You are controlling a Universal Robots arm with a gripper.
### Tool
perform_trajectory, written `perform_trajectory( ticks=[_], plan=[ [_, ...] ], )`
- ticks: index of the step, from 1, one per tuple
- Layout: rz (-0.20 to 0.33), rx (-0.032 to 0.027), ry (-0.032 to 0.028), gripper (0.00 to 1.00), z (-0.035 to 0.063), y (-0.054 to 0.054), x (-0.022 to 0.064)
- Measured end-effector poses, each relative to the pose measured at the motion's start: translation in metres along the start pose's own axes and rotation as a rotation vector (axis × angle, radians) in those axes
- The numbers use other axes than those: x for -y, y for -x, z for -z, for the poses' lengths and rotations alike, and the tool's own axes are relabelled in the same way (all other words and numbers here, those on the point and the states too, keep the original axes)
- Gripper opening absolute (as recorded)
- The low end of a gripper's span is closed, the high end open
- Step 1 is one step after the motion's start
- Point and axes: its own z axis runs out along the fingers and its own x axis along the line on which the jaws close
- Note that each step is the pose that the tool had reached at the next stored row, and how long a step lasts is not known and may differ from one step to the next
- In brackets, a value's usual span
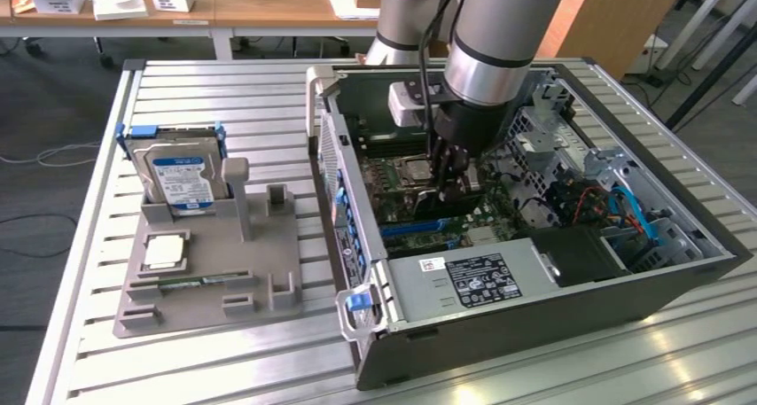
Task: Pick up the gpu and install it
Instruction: 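Insert the gpu into the slot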
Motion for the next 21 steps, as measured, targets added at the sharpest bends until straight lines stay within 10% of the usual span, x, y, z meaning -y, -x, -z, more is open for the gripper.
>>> perform_trajectory(
  ticks=[21],
  plan=[
    [0.009, 0.0001, -0.0010, 0.27, -0.0026, 0.0000, -0.0001]
  ],
)
